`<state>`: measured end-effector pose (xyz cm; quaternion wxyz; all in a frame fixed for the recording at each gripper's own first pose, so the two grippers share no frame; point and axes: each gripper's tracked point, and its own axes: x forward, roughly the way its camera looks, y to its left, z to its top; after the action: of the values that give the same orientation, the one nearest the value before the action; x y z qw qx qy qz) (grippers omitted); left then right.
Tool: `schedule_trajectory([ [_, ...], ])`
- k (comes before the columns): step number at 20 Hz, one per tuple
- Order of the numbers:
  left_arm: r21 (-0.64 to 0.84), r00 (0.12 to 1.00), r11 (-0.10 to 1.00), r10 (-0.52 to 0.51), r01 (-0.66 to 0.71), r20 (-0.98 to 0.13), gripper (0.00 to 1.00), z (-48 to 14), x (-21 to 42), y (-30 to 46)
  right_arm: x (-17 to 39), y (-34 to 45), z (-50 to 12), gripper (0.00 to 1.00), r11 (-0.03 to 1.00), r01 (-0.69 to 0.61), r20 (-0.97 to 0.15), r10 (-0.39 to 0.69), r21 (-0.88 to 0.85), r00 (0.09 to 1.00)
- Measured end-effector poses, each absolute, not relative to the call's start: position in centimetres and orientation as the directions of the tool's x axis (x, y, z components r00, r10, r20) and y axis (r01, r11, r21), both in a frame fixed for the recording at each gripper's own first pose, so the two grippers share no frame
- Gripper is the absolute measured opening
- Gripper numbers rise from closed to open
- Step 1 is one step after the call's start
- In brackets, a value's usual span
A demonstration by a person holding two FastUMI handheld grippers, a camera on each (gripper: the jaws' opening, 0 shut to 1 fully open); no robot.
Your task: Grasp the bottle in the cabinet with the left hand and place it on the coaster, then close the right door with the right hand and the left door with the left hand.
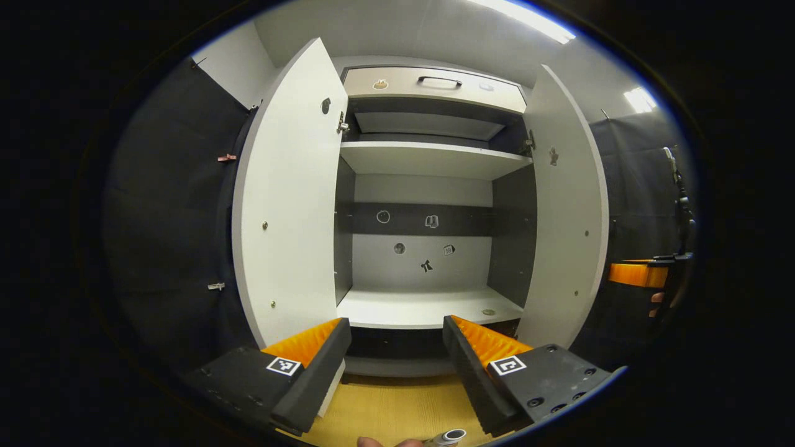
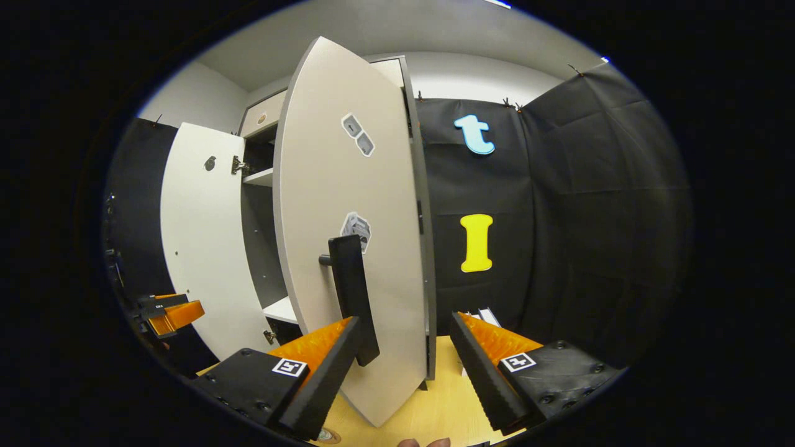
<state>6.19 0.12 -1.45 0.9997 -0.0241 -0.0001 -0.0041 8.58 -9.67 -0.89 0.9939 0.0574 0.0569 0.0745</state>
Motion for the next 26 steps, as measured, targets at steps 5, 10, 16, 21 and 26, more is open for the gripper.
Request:
schedule_trajectory([
  [5, -0.027, 1.0, 0.999, 0.028, -0.028, -0.002, 0.95, -1.7, 4.7, 1.9, 9.9, -6.2, -1.2, 0.97, 0.968, -0.203, -0.109, 0.22, 0.149, 0.969],
  [10, -0.035, 0.997, 0.997, 0.071, -0.071, -0.007, 0.95, -2.2, 3.6, 3.7, 11.6, -2.8, -1.5, 0.97, 0.955, -0.246, -0.11, 0.265, 0.164, 0.958],
  [16, -0.023, 0.992, 0.992, 0.123, -0.123, -0.003, 0.95, -2.2, 2.9, 6.1, 13.9, 0.5, -1.2, 0.98, 0.947, -0.28, -0.09, 0.296, 0.158, 0.951],
  [21, -0.036, 0.991, 0.99, 0.136, -0.137, -0.015, 0.95, -2.8, 2.7, 6.9, 15.6, 2.1, -1.3, 0.97, 0.946, -0.295, -0.072, 0.306, 0.137, 0.949],
  [26, -0.033, 0.988, 0.987, 0.154, -0.154, -0.016, 0.95, -2.7, 2.2, 7.7, 17.0, 3.3, -1.2, 0.97, 0.95, -0.291, -0.065, 0.3, 0.113, 0.952],
])
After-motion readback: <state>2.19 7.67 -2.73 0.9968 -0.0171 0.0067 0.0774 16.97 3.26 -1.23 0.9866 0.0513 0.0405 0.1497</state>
